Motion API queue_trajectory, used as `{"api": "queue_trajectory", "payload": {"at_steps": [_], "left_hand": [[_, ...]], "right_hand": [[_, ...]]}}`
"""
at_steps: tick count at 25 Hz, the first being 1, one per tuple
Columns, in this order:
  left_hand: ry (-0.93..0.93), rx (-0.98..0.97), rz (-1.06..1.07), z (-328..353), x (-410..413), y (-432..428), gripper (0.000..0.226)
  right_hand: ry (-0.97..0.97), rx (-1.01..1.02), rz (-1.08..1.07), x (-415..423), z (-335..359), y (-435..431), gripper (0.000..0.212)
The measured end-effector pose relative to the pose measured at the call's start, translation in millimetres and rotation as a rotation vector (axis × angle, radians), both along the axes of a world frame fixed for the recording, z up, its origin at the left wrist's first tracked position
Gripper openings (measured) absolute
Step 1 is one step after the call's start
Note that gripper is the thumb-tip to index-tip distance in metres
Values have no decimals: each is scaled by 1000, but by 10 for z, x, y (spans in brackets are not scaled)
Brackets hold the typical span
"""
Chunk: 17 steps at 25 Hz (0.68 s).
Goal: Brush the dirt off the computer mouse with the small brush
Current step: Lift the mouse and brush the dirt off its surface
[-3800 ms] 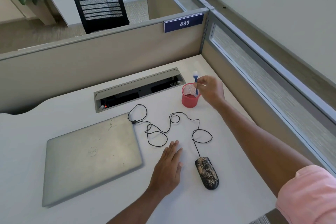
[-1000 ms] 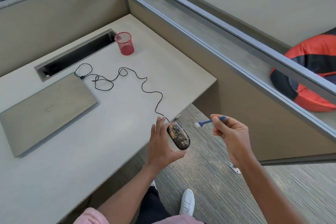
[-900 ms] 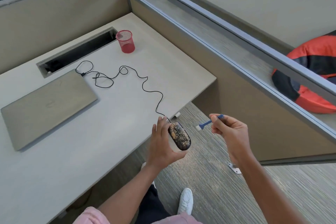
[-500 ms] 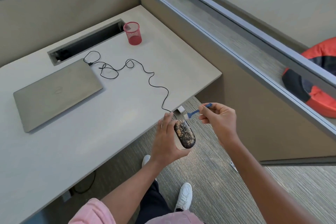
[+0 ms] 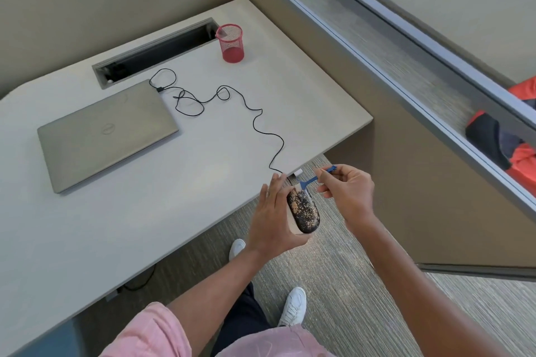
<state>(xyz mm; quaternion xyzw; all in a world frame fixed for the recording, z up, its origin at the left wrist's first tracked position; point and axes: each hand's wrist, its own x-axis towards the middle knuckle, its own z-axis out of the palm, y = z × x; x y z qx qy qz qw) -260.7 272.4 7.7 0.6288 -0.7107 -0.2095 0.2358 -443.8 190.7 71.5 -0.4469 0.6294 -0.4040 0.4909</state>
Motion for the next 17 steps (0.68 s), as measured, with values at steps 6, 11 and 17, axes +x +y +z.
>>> {"api": "queue_trajectory", "payload": {"at_steps": [6, 11, 17], "left_hand": [[-14, -33, 0, -70, 43, 5, 116], [2, -25, 2, -72, 92, 7, 116], [9, -20, -1, -82, 129, 22, 119]], "right_hand": [[-6, -6, 14, 68, -17, -22, 9], [11, -20, -4, 50, -20, -11, 13], [72, -61, 32, 125, 22, 16, 7]]}}
